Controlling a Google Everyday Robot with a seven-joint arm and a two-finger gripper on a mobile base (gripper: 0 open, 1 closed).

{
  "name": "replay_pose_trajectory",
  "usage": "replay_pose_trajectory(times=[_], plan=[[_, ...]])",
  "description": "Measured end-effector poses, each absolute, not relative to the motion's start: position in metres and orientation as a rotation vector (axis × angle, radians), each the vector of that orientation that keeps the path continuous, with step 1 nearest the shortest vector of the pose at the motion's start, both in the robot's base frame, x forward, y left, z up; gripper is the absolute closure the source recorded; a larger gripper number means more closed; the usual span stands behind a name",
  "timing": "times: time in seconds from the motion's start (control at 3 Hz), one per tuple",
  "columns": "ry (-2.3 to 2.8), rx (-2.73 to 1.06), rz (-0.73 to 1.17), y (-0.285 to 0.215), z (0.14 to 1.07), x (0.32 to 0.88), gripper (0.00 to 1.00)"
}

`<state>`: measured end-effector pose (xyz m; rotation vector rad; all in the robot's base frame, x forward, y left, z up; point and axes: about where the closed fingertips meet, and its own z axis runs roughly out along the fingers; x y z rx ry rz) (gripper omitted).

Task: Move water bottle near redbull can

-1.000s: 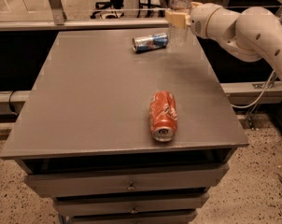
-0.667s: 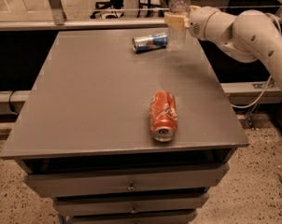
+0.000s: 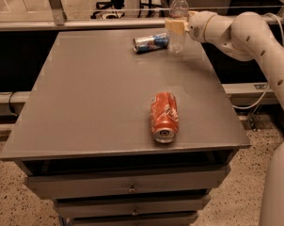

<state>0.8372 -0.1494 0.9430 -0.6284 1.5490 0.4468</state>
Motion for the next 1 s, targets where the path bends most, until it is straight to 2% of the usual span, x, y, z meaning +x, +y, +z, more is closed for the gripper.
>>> replay_pose_trajectory(times=[0.67,1.0], plan=[[1.566,-0.642,0.455,-0.1517,0.931,0.8474,0.3],[1.568,-0.64,0.456,-0.1555,0.9282,0.8434,0.01]])
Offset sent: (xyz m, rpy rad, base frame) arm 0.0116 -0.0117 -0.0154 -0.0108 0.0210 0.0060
